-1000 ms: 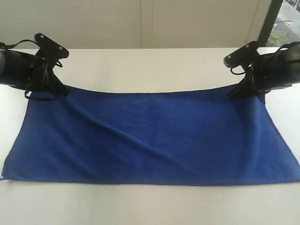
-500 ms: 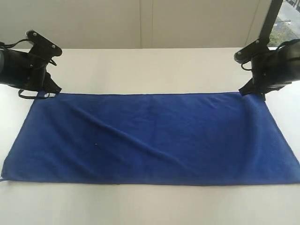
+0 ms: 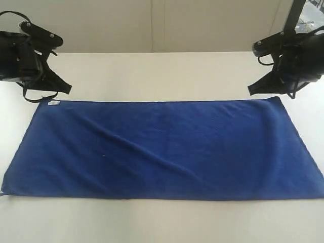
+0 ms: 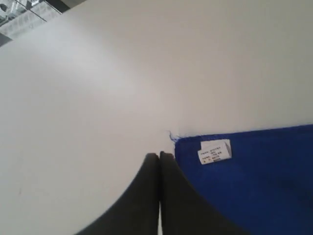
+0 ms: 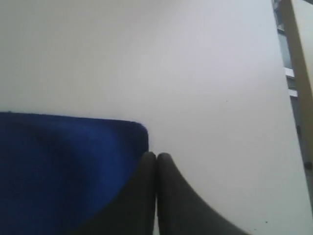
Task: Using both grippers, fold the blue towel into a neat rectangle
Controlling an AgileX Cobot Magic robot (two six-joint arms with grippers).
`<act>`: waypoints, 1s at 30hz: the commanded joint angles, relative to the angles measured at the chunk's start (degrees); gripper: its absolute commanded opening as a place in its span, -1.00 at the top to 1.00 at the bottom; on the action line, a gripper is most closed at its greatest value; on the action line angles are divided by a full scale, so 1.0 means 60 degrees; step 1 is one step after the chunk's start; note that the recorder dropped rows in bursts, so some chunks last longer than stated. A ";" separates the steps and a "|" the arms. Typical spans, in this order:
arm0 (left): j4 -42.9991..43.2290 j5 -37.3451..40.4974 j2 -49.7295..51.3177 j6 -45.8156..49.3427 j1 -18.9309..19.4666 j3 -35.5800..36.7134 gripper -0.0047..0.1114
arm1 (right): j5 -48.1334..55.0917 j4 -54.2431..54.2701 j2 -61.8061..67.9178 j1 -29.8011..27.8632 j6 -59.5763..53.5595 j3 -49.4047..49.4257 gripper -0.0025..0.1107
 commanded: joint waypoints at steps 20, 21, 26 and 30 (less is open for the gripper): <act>-0.0666 0.0142 0.1307 0.0444 0.0036 0.0000 0.92 | -0.1258 -0.0387 0.2053 -0.1173 -0.0394 -0.0304 0.96; -0.0666 0.0142 0.1348 0.0470 0.0036 0.0000 0.92 | -0.1188 -0.0387 0.2070 -0.1173 -0.0394 -0.0304 0.96; -0.0683 0.0099 0.1599 0.0489 0.0036 0.0000 0.92 | -0.1181 -0.0387 0.2101 -0.1173 -0.0394 -0.0304 0.96; -0.0658 0.0319 0.1661 0.0538 0.0036 0.0000 0.92 | -0.1182 -0.0293 0.2037 -0.1157 -0.0322 -0.0304 0.96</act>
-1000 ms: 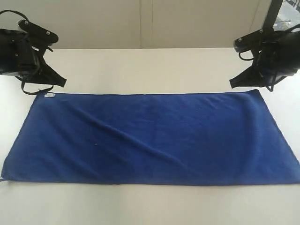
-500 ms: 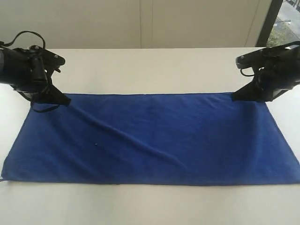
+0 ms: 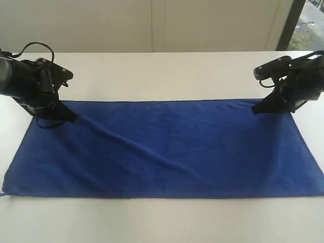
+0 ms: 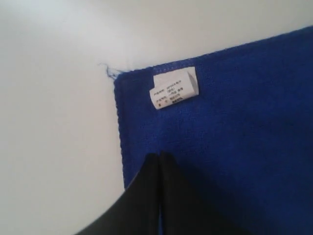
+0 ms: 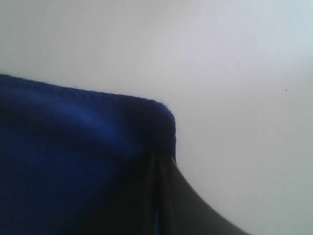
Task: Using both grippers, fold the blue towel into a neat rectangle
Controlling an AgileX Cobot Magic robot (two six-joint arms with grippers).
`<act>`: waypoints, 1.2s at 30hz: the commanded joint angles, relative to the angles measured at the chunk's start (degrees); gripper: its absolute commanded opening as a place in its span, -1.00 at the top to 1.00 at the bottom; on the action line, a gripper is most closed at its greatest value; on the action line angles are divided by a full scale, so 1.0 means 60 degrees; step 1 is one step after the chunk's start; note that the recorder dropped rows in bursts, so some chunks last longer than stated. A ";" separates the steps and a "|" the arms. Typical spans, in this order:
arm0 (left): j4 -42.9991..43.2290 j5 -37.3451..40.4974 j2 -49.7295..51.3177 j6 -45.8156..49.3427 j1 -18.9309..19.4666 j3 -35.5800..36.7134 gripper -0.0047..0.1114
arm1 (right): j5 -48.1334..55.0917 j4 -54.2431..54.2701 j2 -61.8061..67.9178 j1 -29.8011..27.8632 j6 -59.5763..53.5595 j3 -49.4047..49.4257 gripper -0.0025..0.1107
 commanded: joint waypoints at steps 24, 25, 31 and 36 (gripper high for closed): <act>-0.5696 0.2800 -0.1830 0.4912 0.0018 0.0003 0.92 | 0.2606 0.7070 -0.2785 -0.0076 -0.4863 0.1163 0.96; -0.5997 0.2959 -0.1845 0.5148 0.0018 0.0047 0.92 | 0.2753 0.7369 -0.2889 -0.0076 -0.5130 0.1294 0.96; -0.7086 0.2984 -0.2026 0.5886 0.0018 0.0954 0.92 | 0.2923 0.8172 -0.3411 -0.0076 -0.5697 0.2221 0.96; -0.7086 0.2485 -0.2026 0.5886 0.0018 0.1997 0.92 | 0.2465 0.8172 -0.3418 -0.0076 -0.5697 0.2821 0.96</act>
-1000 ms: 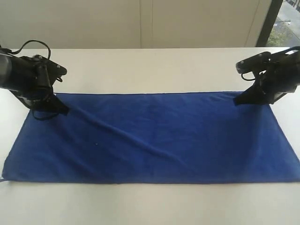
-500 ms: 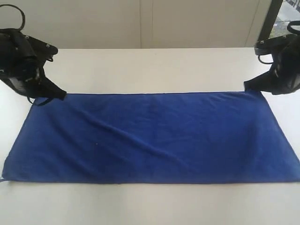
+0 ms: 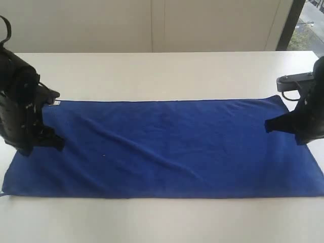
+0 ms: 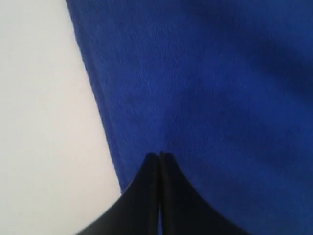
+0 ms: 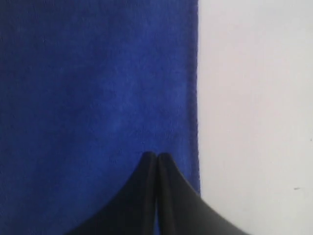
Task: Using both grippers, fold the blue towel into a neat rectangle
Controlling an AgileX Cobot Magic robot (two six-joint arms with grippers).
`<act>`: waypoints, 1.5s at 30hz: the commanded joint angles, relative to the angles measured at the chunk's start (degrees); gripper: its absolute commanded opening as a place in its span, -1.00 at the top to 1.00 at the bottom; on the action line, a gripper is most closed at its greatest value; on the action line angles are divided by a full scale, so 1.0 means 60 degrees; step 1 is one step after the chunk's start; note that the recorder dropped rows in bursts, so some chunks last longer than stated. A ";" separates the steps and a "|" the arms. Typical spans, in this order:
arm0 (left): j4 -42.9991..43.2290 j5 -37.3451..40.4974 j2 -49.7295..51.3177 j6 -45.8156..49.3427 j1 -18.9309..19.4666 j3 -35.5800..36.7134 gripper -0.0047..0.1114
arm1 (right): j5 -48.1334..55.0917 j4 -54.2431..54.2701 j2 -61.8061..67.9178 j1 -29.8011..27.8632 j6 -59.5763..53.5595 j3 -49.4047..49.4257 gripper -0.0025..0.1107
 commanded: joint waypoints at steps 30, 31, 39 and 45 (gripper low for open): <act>0.0117 -0.0135 -0.0082 0.0248 0.0018 0.1412 0.92 | 0.0343 -0.0205 -0.0005 -0.0057 0.0400 0.0622 0.96; 0.0117 -0.0228 -0.0082 0.0254 0.0018 0.1412 0.92 | 0.0412 -0.0205 -0.0148 -0.0057 0.0400 0.0576 0.96; -0.1197 -0.1580 -0.0833 0.0951 0.0018 0.1412 0.92 | 0.0432 -0.0107 -0.1073 -0.0057 0.0383 0.0422 0.96; -0.1315 -0.3226 -0.1638 0.1505 0.0036 0.1412 0.92 | 0.0418 -0.0045 -0.0857 -0.0057 0.0365 0.0422 0.96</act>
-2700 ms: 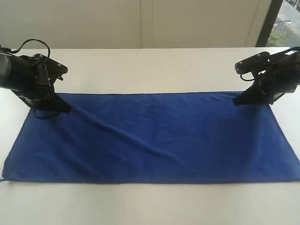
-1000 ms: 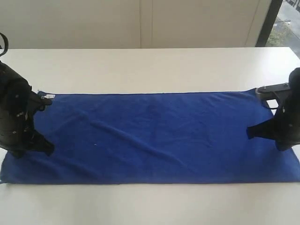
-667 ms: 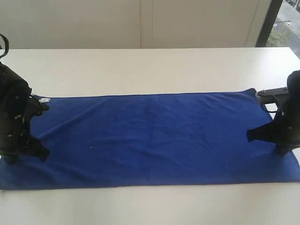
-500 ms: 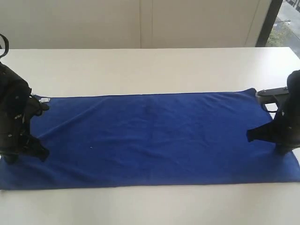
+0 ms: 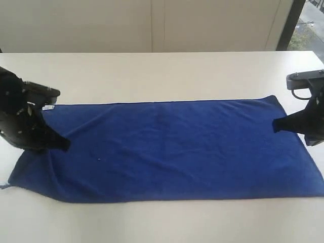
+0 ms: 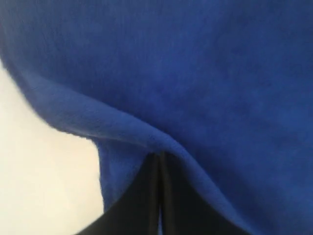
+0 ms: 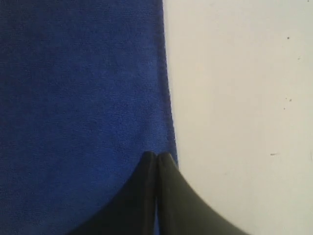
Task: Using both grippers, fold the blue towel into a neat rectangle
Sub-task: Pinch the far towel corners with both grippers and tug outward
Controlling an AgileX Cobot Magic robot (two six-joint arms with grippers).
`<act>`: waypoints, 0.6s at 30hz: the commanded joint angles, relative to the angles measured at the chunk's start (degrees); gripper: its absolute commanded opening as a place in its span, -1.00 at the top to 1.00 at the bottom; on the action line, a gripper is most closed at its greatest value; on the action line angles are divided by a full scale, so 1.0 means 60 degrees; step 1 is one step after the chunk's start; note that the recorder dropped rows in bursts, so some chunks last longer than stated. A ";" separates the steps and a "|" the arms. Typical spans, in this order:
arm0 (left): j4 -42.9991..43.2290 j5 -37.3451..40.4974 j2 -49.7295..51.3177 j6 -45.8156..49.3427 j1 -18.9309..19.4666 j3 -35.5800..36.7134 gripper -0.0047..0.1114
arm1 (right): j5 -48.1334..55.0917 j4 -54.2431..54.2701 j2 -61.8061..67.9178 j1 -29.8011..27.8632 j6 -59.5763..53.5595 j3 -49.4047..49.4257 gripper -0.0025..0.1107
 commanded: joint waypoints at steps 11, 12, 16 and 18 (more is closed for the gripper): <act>0.0211 -0.0017 0.0538 -0.0010 0.0603 0.0071 0.92 | -0.0081 0.0110 0.0726 -0.0037 0.0008 -0.0031 0.96; 0.0211 0.0035 0.0538 -0.0033 0.0603 0.0071 0.92 | -0.0110 0.0110 0.0726 -0.0037 0.0008 -0.0031 0.96; 0.0211 0.0125 0.0517 -0.0033 0.0603 0.0071 0.92 | -0.0130 0.0144 0.0726 -0.0037 0.0008 -0.0031 0.96; 0.0211 0.0238 0.0494 -0.0033 0.0603 0.0053 0.92 | -0.0130 0.0165 0.0726 -0.0037 0.0008 -0.0031 0.96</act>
